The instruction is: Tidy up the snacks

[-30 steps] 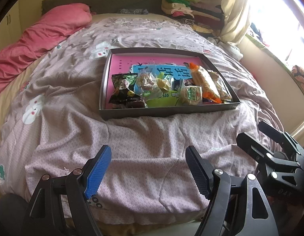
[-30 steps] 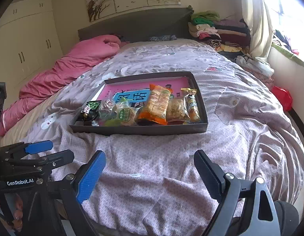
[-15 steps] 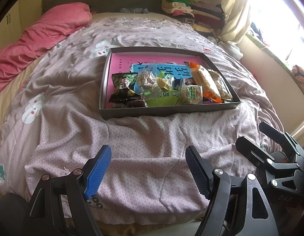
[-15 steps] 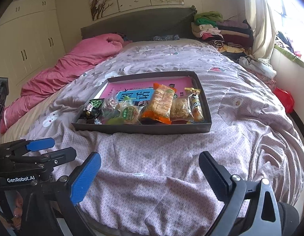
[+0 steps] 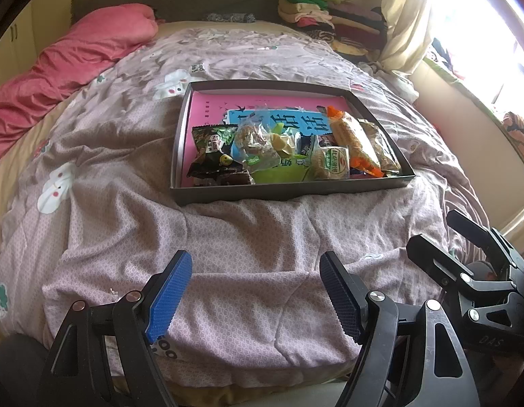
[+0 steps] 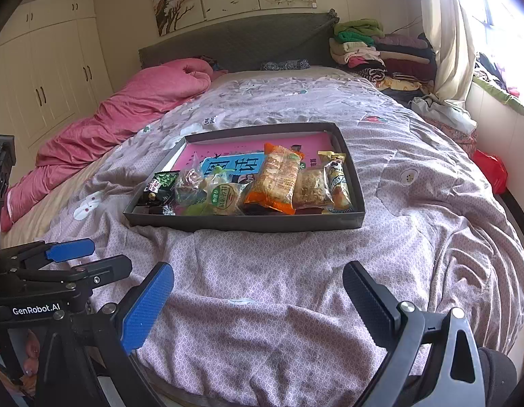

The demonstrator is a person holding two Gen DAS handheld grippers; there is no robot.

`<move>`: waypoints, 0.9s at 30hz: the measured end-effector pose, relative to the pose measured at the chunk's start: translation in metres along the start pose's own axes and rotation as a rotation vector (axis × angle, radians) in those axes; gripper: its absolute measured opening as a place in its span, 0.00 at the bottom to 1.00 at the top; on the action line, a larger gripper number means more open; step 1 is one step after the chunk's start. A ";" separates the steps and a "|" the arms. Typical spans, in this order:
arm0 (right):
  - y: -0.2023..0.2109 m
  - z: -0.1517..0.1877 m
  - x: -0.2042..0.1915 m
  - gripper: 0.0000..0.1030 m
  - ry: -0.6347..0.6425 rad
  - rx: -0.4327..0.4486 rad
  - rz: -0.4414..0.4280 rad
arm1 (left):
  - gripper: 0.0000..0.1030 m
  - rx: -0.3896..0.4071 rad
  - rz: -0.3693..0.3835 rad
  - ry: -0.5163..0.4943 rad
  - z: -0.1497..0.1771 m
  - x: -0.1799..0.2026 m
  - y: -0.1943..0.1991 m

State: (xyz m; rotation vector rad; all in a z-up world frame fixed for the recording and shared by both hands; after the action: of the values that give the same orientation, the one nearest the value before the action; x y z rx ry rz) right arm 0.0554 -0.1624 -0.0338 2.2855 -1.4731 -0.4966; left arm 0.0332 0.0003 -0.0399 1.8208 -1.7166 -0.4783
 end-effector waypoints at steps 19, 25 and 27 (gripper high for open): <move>-0.001 0.000 -0.001 0.98 -0.009 0.004 -0.001 | 0.77 0.003 -0.002 -0.001 -0.001 -0.001 0.000; -0.001 -0.001 0.002 0.98 -0.012 0.007 -0.001 | 0.77 0.005 -0.001 -0.003 -0.001 -0.001 0.001; -0.001 0.000 0.002 0.98 -0.014 0.008 0.001 | 0.77 0.004 -0.002 -0.006 -0.002 -0.001 0.000</move>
State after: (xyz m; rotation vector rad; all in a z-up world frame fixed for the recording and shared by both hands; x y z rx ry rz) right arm 0.0569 -0.1638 -0.0341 2.2913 -1.4857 -0.5081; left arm 0.0337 0.0013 -0.0386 1.8262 -1.7214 -0.4820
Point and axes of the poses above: each gripper's, at about its wrist camera, not at the fingertips, and y roughly against the way its jaws point, x to its right, z to its underside, the point moved 4 cm from there along -y, roughly the way its jaws point, and after that the axes turned 15 degrees about x, right-handed, at the moved point
